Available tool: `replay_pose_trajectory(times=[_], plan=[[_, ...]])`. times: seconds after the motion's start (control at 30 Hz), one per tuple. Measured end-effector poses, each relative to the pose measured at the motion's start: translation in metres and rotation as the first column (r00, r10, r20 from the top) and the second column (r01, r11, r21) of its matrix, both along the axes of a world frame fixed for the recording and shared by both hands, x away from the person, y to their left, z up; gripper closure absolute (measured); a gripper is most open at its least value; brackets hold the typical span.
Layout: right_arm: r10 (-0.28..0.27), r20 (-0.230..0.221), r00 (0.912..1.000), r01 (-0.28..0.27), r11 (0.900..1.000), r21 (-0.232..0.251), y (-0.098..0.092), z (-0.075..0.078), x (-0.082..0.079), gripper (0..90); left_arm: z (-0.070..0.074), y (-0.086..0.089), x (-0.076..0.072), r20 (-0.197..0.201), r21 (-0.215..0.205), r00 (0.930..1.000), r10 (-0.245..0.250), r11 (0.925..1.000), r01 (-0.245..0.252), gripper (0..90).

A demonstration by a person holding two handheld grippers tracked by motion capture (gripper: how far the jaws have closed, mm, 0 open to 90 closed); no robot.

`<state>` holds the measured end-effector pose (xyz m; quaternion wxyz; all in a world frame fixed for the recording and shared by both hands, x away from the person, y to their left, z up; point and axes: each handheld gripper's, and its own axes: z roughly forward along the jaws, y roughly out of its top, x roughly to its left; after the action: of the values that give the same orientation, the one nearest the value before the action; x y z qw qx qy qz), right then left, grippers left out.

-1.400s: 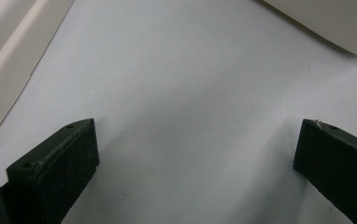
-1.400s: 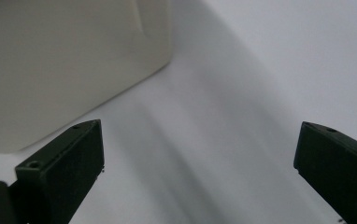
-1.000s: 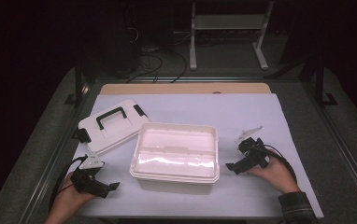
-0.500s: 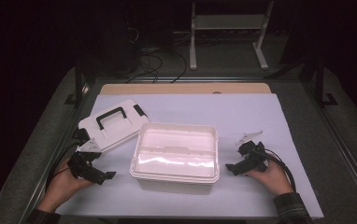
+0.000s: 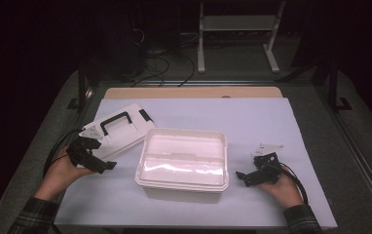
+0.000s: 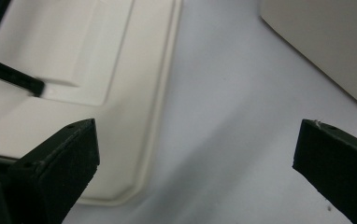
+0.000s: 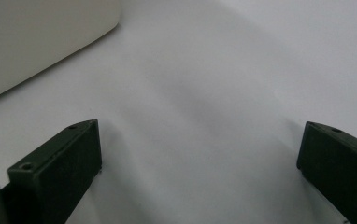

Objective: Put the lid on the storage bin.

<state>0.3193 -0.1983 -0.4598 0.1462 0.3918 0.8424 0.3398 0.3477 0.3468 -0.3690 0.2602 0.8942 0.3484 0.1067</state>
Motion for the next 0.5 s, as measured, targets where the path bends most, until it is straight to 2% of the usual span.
replay_pose_trajectory(times=[0.33, 0.37, 0.4, 0.47, 0.5], plan=[[-0.002, -0.002, 1.0, 0.002, 1.0, 0.002, 0.0, 0.0, 0.0, 0.0, 0.015, 0.001, 0.031, -0.012, 0.028, 0.9999, -0.011, 0.9995, 0.011, 0.0], [-0.003, -0.001, 1.0, 0.003, 1.0, 0.002, 0.0, 0.0, 0.0, 0.0, 0.018, 0.001, 0.038, -0.016, 0.033, 0.9998, -0.013, 0.9994, 0.014, 0.0], [-0.003, -0.001, 1.0, 0.003, 1.0, 0.002, 0.0, 0.0, 0.0, 0.0, 0.018, 0.001, 0.038, -0.016, 0.033, 0.9998, -0.013, 0.9994, 0.014, 0.0], [-0.003, -0.002, 1.0, 0.003, 1.0, 0.003, 0.0, 0.0, 0.0, 0.0, 0.022, 0.0, 0.049, -0.024, 0.042, 0.9995, -0.02, 0.9989, 0.021, 0.0], [-0.003, -0.002, 1.0, 0.003, 1.0, 0.003, 0.0, 0.0, 0.0, 0.0, 0.022, 0.0, 0.049, -0.024, 0.042, 0.9995, -0.02, 0.9989, 0.021, 0.0]])
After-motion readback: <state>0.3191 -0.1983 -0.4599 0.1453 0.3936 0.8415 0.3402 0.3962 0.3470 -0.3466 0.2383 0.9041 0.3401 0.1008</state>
